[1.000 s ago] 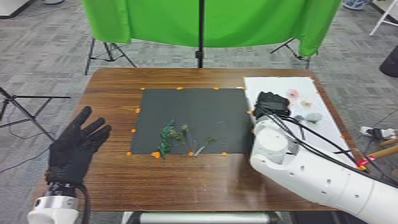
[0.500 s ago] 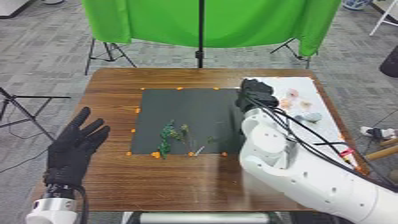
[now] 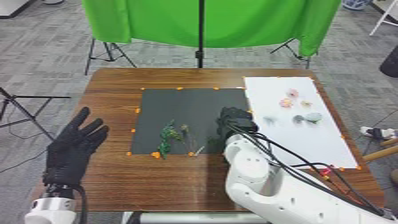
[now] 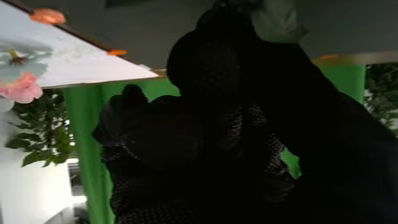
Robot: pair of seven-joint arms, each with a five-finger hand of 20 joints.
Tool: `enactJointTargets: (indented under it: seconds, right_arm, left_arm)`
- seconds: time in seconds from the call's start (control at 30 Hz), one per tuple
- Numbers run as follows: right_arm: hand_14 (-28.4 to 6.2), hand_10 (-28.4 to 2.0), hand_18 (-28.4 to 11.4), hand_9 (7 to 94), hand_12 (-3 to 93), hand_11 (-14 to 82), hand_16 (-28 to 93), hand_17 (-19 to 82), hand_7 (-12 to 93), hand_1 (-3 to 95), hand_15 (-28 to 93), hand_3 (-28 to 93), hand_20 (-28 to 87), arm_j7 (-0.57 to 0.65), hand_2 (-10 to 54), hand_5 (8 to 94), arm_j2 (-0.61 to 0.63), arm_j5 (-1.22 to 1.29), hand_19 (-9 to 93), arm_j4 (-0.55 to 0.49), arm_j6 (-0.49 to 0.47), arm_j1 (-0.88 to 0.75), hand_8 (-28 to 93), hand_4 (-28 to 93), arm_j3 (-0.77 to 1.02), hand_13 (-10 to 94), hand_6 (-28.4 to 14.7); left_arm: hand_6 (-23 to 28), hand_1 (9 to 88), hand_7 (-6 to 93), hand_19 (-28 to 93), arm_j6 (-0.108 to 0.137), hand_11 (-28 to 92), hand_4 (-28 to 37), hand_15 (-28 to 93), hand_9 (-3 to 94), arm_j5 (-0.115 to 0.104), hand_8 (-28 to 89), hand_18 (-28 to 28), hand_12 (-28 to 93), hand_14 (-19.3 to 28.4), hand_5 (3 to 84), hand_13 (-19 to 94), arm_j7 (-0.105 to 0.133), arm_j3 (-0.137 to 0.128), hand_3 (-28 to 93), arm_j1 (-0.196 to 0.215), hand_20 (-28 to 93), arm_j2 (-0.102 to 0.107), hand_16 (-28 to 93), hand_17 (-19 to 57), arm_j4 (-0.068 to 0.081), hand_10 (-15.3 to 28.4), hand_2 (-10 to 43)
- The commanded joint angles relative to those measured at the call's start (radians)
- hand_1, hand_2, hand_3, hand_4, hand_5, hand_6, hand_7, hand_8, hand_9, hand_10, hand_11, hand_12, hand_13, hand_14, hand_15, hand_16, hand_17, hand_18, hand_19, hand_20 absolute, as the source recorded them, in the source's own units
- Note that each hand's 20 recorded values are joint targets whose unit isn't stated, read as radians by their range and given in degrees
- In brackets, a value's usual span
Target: Arrange flowers
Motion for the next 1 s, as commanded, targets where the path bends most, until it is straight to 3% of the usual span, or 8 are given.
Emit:
enactJointTargets:
  seconds: [0.03,0.13,0.27,0.6,0.73,1.0]
  right_arm:
    - [-9.0,-11.8,-26.1,85.8,21.7,49.3,20,37,24,53.5,74,66,37,0.008,-9.5,88.2,-0.012,-0.005,93,0.017,-0.017,0.003,11,-28,-0.023,81,-2.6]
    - [-9.1,-11.9,-26.1,85.1,21.5,49.3,20,36,24,52.4,74,64,37,0.011,-9.5,87.6,-0.007,-0.012,93,0.01,-0.016,-0.002,10,-28,-0.019,80,-2.6]
    - [-9.4,-12.3,-26.4,84.4,21.5,49.4,20,36,24,49.5,74,62,37,0.022,-9.5,86.6,0.009,-0.054,93,0.006,0.009,-0.004,10,-28,-0.025,80,-2.4]
    - [-10.8,-13.7,-27.7,80.0,21.9,50.6,20,34,24,49.3,76,60,37,0.027,-9.5,82.7,0.027,-0.03,93,-0.013,-0.035,-0.014,8,-28,0.009,76,-2.8]
    - [-11.9,-15.1,-28.3,75.8,21.3,52.4,19,32,24,42.9,78,66,37,0.017,-9.5,78.2,0.028,0.011,93,-0.045,-0.03,-0.037,-10,-28,0.053,73,-3.5]
    - [-13.3,-16.5,-28.4,72.4,21.1,53.3,19,31,23,40.0,79,64,37,0.016,-9.5,74.6,0.032,0.012,92,-0.085,-0.03,-0.061,-11,-28,0.093,70,-4.9]
  left_arm:
    - [6.9,25.7,10.5,57,-0.005,19,-21.8,46,32.5,0.004,-10,28.4,9,28.4,32.5,21,-0.016,0.005,81,0.003,-7,-0.01,-11,-11.3,0.001,21.0,5.4]
    - [6.9,25.8,10.5,57,0.004,19,-21.4,46,32.4,-0.007,-10,28.4,9,28.4,32.5,21,-0.004,0.007,81,0.011,-8,0.003,-11,-11.3,0.0,21.2,5.5]
    - [6.9,25.9,10.3,57,0.004,19,-21.2,46,32.4,-0.006,-10,28.4,9,28.4,32.5,21,-0.005,0.003,80,0.021,-8,0.001,-11,-11.4,-0.004,21.2,5.4]
    - [7.0,26.0,10.1,58,0.005,18,-21.0,45,32.5,-0.007,-9,28.4,9,28.4,32.6,21,-0.005,0.005,80,0.018,-9,0.002,-11,-11.4,-0.003,21.4,5.3]
    - [7.1,26.0,9.9,58,0.002,18,-21.0,45,32.6,-0.004,-9,28.4,9,28.4,32.8,21,-0.011,0.0,80,0.021,-9,-0.003,-11,-11.4,-0.002,21.4,5.3]
    - [7.2,26.1,9.8,58,-0.003,19,-21.1,46,32.7,0.003,-9,28.4,9,28.4,33.1,21,-0.018,-0.001,81,0.024,-9,-0.015,-11,-11.3,-0.004,21.3,5.2]
